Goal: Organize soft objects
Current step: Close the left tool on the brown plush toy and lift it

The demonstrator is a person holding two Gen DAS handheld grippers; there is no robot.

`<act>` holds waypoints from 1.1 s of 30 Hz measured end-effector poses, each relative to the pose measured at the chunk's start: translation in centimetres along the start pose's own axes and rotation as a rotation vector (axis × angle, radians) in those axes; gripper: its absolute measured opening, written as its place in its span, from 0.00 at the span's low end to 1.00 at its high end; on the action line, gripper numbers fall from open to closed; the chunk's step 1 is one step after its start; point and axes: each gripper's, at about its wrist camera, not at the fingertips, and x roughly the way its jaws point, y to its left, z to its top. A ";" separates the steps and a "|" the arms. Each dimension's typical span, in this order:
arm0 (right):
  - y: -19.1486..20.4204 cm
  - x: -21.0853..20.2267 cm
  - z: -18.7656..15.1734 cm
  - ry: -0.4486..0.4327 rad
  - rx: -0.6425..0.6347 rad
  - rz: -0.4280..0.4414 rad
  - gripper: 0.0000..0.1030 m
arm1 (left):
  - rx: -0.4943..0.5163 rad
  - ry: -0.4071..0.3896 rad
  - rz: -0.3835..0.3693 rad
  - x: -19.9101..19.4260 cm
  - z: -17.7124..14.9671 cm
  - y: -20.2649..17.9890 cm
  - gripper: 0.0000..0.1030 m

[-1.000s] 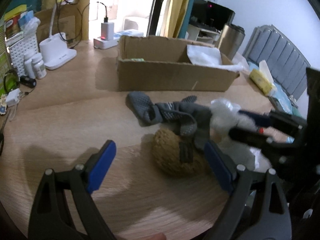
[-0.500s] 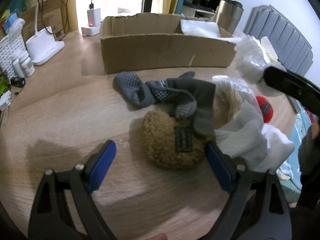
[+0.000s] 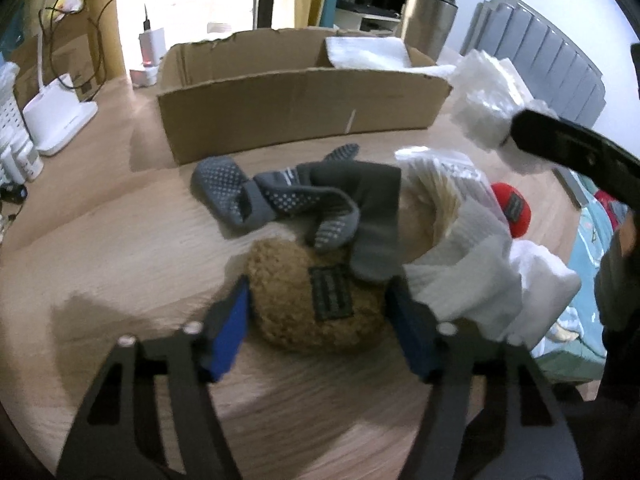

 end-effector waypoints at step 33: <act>1.1 -0.5 2.3 -0.027 -0.050 -0.015 0.42 | -0.067 -0.190 0.022 -6.7 1.7 3.1 0.54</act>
